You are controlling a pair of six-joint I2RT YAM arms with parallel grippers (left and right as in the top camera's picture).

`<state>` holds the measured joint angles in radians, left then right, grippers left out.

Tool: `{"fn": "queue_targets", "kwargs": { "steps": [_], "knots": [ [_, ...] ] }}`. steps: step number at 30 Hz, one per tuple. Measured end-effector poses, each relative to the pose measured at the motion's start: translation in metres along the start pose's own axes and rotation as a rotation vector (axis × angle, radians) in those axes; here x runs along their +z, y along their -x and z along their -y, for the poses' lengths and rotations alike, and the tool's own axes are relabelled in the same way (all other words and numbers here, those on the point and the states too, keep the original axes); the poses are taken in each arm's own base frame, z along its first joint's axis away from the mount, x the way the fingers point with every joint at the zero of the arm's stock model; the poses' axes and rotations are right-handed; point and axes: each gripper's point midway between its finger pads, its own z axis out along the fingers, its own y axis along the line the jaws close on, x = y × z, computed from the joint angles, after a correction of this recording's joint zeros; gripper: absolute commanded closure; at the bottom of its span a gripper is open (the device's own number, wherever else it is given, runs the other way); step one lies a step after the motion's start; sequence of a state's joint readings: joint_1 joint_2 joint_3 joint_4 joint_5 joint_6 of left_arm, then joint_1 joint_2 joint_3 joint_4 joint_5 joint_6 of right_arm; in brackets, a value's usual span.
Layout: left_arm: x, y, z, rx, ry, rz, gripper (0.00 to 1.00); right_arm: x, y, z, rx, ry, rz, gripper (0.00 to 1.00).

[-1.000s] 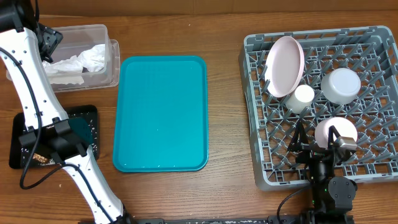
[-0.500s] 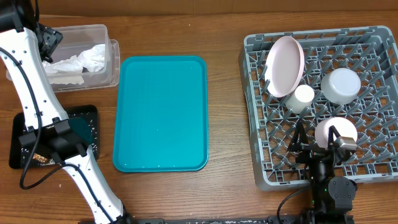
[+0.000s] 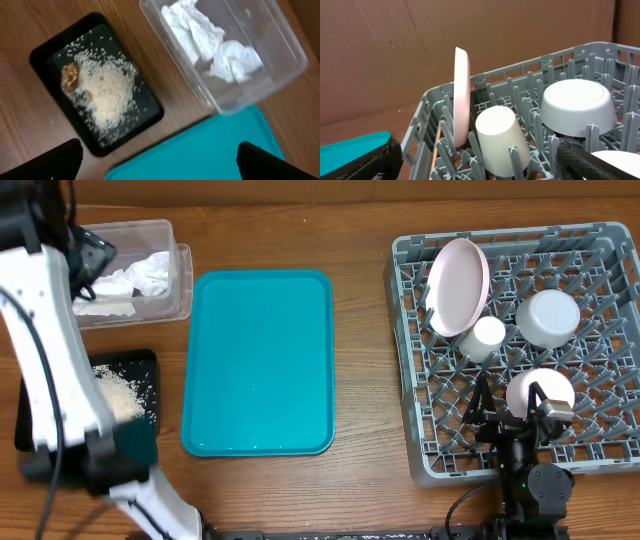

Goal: Sort waste into correct bins and load items into the dishwasher

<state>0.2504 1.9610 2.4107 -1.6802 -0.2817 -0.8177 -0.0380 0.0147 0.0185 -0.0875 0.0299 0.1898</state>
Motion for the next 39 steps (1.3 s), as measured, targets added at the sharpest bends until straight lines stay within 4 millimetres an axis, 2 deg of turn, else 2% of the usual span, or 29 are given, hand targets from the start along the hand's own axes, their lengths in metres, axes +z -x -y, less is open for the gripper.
{"fn": "queue_targets", "kwargs": {
  "steps": [3,7,12,16,21,25,31,35,39],
  "knots": [
    [-0.039,-0.033,-0.015,0.056,-0.045,0.01,0.0,0.0,0.0,0.0,0.0,0.0,0.0,0.0],
    [-0.069,-0.076,-0.04,0.134,-0.084,0.004,0.0,0.0,0.0,0.0,0.0,0.0,0.0,0.0],
    [-0.074,-0.118,-0.074,0.207,-0.082,-0.024,0.0,0.0,0.0,0.0,0.0,0.0,0.0,0.0],
    [-0.073,-0.135,-0.1,0.21,-0.079,-0.026,0.0,0.0,0.0,0.0,0.0,0.0,0.001,0.0],
    [-0.082,-0.145,-0.127,0.177,-0.132,0.02,0.0,0.0,0.0,0.0,0.0,0.0,0.0,0.0],
    [-0.085,-0.147,-0.125,0.125,-0.252,0.085,0.0,0.0,0.0,0.0,0.0,0.0,0.0,0.0],
    [-0.07,-0.157,-0.095,0.194,-0.505,0.186,0.0,0.0,0.0,0.0,0.0,0.0,0.0,0.0],
    [-0.053,-0.17,-0.073,0.307,-0.67,0.275,0.0,0.0,0.0,0.0,0.0,-0.001,0.0,0.0],
    [-0.025,-0.188,-0.06,0.373,-0.784,0.347,0.0,0.0,0.0,0.0,0.0,-0.001,0.001,0.0]
  ]
}}
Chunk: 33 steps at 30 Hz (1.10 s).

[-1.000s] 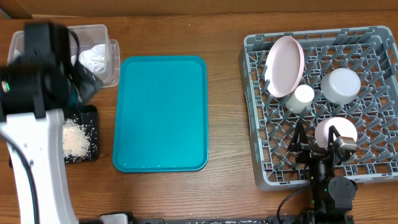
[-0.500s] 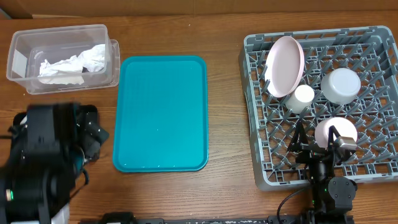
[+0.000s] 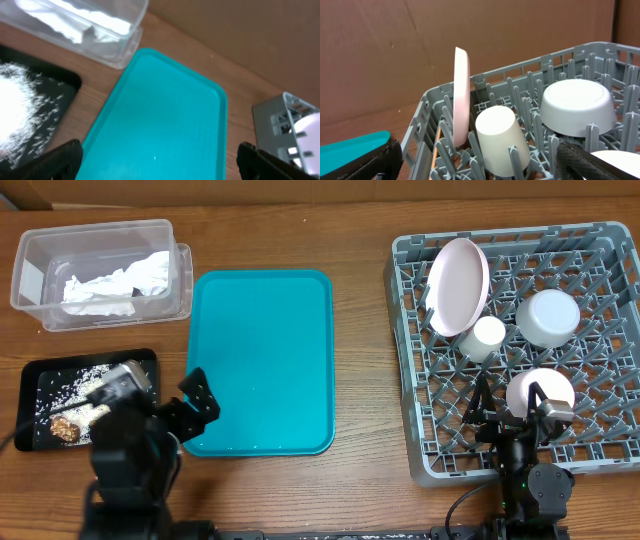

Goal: Sort waste into correct bins and load items into the dishwasher

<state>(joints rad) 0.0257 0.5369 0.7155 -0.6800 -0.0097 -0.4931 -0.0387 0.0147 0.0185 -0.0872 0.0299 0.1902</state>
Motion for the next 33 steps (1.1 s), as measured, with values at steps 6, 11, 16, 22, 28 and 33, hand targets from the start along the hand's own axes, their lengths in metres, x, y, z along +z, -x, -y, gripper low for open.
{"fn": "queue_targets", "kwargs": {
  "steps": [6,11,16,22,28,33],
  "knots": [
    [0.036,-0.04,-0.014,0.031,-0.088,0.093,0.0,0.0,0.0,0.0,0.0,0.0,-0.001,0.0],
    [0.051,-0.054,-0.02,0.036,-0.159,0.215,0.0,0.0,0.0,0.0,-0.001,0.0,0.0,0.0],
    [0.052,-0.057,-0.021,0.037,-0.209,0.311,0.0,0.0,0.0,0.0,-0.001,0.0,0.0,0.0],
    [0.056,-0.066,-0.035,0.059,-0.156,0.311,0.0,0.0,0.0,0.0,0.0,0.0,0.0,0.0],
    [0.053,-0.065,-0.04,0.227,-0.103,0.34,0.0,0.0,0.0,0.0,0.0,0.0,-0.001,0.0],
    [0.044,-0.054,-0.035,0.341,-0.1,0.409,0.0,0.0,0.0,0.0,-0.001,0.0,-0.001,0.0]
  ]
}}
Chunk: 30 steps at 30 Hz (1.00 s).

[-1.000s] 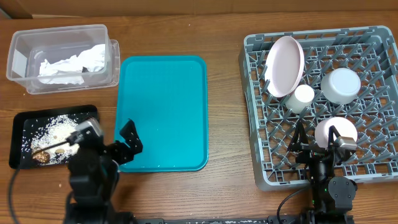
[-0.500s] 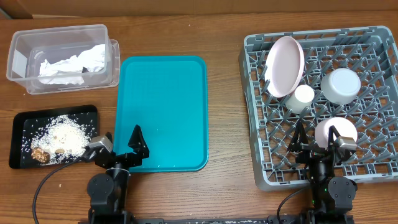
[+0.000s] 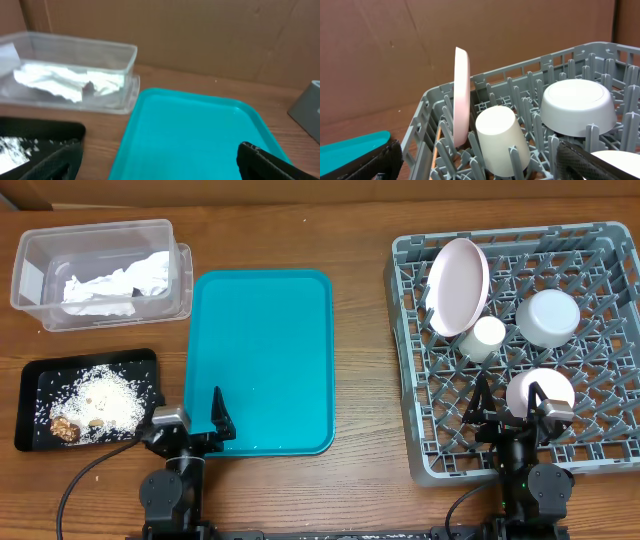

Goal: Sort waste into correct bins and load items into the dishwasher

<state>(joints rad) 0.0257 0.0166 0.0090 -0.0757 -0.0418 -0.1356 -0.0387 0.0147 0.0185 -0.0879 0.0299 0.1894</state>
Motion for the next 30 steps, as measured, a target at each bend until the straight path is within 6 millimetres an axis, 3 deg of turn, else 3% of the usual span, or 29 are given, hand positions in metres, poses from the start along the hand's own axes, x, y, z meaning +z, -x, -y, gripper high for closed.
{"fn": "queue_targets", "kwargs": {
  "steps": [30],
  "knots": [
    [0.0,0.0002,0.0,0.066,0.0,0.001,0.0,0.0,0.0001,-0.0001,0.0,0.0,0.0,0.0]
  ]
}}
